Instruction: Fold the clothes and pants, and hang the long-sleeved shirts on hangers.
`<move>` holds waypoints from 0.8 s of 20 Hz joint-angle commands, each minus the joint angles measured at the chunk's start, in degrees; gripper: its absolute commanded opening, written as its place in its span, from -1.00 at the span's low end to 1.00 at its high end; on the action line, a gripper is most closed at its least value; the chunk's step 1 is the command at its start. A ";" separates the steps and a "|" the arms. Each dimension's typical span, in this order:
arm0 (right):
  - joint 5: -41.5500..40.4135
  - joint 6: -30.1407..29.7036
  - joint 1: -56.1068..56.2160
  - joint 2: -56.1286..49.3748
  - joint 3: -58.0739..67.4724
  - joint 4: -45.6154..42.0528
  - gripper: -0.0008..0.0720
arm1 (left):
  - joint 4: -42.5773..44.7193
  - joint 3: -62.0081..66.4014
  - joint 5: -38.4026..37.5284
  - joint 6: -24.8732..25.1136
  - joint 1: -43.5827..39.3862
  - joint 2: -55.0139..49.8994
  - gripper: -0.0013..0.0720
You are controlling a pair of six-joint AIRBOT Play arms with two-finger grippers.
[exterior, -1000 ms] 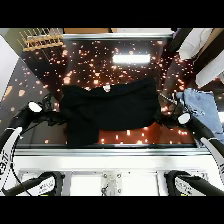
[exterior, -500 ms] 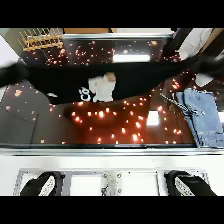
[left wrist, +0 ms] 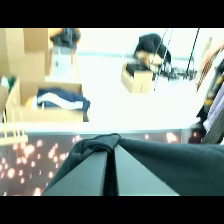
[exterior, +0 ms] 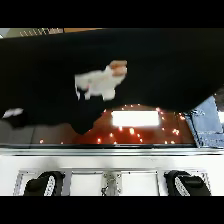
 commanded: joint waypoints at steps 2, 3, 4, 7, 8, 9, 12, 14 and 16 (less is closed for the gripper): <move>5.16 -0.02 0.04 2.60 0.42 0.02 -0.94 | -0.70 0.57 -0.46 -2.62 0.04 0.22 -0.94; 7.80 -0.02 0.04 1.55 0.42 0.02 -0.94 | -0.74 0.57 -1.75 -3.26 0.04 -1.64 -0.94; 10.03 -0.02 0.07 0.31 0.39 0.02 -0.94 | -0.66 0.55 -4.00 -3.34 0.04 -4.26 -0.94; 17.40 -0.02 0.17 -8.48 0.35 0.26 -0.94 | -0.68 0.55 -11.74 -3.30 -0.02 -15.19 -0.94; 20.09 -0.04 0.17 -12.74 0.35 0.22 -0.94 | -0.52 0.55 -13.29 -3.23 -0.37 -20.04 -0.94; 21.92 -0.11 0.17 -17.09 0.35 0.20 -0.94 | -0.52 0.55 -14.08 -2.36 -1.33 -25.31 -0.94; 23.71 -2.40 0.17 -31.47 0.35 0.24 -0.94 | -0.13 0.57 -13.88 -0.17 -5.53 -41.94 -0.94; 22.84 -2.80 0.17 -40.87 0.39 0.24 -0.94 | -0.24 0.59 -11.91 0.83 -7.93 -53.68 -0.94; 20.04 -2.84 0.20 -48.98 0.61 0.24 -0.94 | -0.66 0.70 -7.58 0.83 -9.42 -63.95 -0.94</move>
